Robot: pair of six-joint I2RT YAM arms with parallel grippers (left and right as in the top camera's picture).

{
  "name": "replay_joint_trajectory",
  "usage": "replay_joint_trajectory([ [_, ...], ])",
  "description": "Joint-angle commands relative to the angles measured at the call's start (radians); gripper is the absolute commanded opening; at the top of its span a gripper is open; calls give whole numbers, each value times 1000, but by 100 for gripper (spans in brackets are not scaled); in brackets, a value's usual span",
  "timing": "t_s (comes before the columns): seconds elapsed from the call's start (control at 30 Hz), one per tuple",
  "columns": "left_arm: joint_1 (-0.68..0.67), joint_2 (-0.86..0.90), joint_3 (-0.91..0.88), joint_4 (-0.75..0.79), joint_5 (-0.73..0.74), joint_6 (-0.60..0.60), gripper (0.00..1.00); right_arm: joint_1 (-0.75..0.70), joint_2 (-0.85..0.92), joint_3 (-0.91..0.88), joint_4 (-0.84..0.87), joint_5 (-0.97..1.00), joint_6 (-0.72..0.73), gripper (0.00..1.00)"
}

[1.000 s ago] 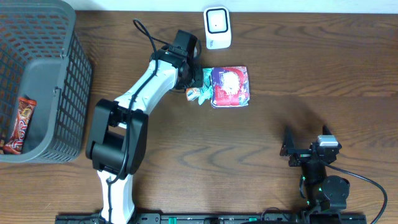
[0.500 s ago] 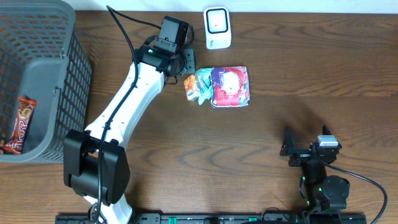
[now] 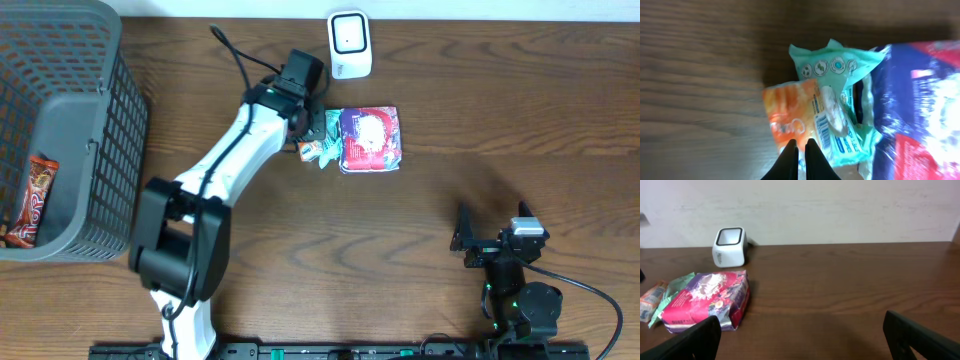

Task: Scan the item barcode
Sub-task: 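Carry the small orange box beside the green packet and release it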

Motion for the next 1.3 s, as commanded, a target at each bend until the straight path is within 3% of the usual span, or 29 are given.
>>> replay_joint_trajectory([
  [0.0, -16, 46, -14, 19, -15, -21, 8, -4, -5, -3, -3, 2, -14, 99],
  [0.23, -21, 92, -14, 24, -43, -20, 8, -4, -5, -3, -3, 2, -14, 99],
  [0.5, -21, 92, -7, 10, -177, -20, 8, -4, -5, -3, -3, 2, -14, 99],
  [0.8, -19, -65, 15, 18, -178, -9, 8, -4, -5, -3, -3, 2, -14, 99],
  [0.9, -11, -153, 15, 18, -178, 31, 17, -4, -5, -3, -3, 2, -14, 99],
  [1.03, 19, -254, 15, 17, -182, 114, 56, -4, -5, -3, -3, 2, -14, 99],
  [1.17, 79, -348, 15, 16, -232, 174, 71, -4, -5, -3, -3, 2, -14, 99],
  [1.27, 146, -401, 15, 16, -294, 175, 74, -4, -5, -3, -3, 2, -14, 99],
])
